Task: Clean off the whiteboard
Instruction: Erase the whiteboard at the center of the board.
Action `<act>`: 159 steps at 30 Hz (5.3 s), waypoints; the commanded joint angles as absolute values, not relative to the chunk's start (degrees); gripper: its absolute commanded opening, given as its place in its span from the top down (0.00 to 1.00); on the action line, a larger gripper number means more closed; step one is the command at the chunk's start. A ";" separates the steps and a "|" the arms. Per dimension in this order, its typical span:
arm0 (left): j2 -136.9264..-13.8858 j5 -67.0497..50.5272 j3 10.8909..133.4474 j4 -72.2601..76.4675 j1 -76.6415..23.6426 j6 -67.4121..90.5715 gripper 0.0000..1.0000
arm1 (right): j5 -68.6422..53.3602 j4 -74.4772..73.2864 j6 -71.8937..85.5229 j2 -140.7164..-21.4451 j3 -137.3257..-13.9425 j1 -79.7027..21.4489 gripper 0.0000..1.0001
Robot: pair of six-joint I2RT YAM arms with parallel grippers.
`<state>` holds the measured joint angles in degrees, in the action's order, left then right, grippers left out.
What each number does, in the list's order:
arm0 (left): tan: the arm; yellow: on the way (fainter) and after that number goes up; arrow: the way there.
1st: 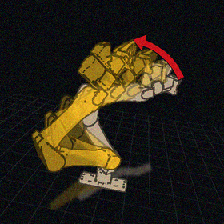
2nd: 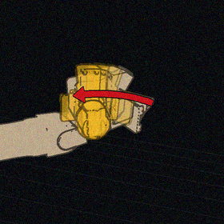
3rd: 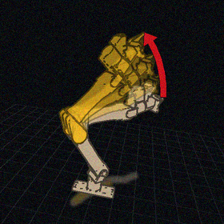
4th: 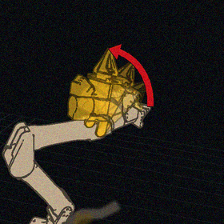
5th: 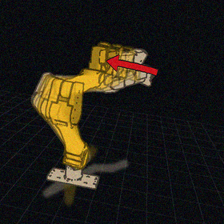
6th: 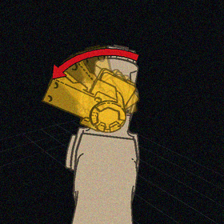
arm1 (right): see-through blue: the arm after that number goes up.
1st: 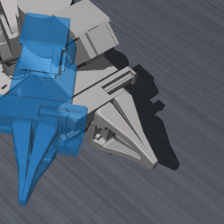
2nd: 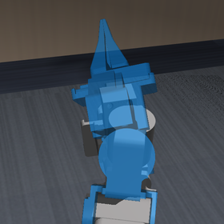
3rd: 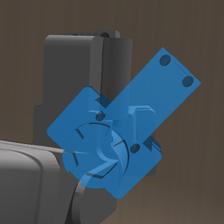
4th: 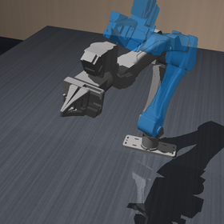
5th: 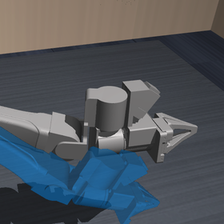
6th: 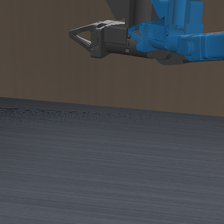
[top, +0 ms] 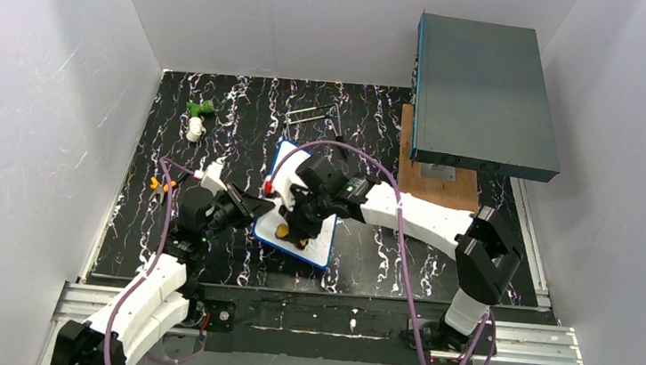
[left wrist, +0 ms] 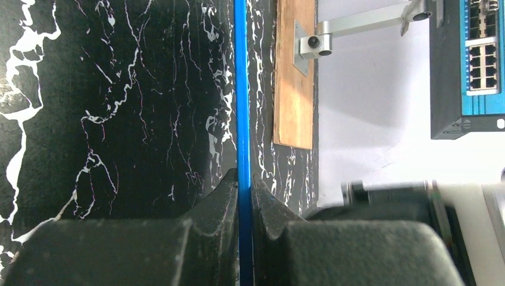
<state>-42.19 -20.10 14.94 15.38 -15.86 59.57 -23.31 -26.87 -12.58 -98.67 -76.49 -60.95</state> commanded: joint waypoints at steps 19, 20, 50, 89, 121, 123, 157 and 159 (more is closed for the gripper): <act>-35.14 -18.73 3.66 34.63 -15.80 59.93 1.00 | -11.83 -23.37 -15.58 -102.82 -75.69 -65.77 0.99; -35.42 -18.99 3.06 35.85 -15.76 59.87 1.00 | -10.97 -23.05 -15.70 -102.97 -75.33 -65.28 0.99; -31.68 -18.69 2.17 31.43 -15.74 55.28 1.00 | -1.58 -16.84 -12.68 -104.83 -71.98 -60.04 0.99; -32.87 -20.39 3.69 30.75 -15.80 55.71 1.00 | -17.56 -27.83 -27.70 -103.44 -70.81 -61.81 0.99; -31.62 -22.99 5.29 27.87 -15.80 55.81 1.00 | -14.80 -32.73 -34.90 -104.95 -73.07 -68.96 0.99; -31.83 -23.28 5.39 27.85 -15.81 55.88 1.00 | -12.62 -31.81 -34.36 -105.15 -73.14 -68.63 0.99; -30.14 -26.97 7.54 21.92 -15.74 53.44 1.00 | -6.58 -23.14 -23.54 -99.38 -72.48 -56.15 0.99; -31.53 -27.66 7.72 22.55 -15.78 53.44 1.00 | -6.18 -22.52 -22.83 -99.36 -72.42 -55.58 0.99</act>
<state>-30.46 -22.94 4.67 19.31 -15.38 54.17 -11.62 -29.02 -26.92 -101.51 -72.66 -57.89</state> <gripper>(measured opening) 0.064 0.076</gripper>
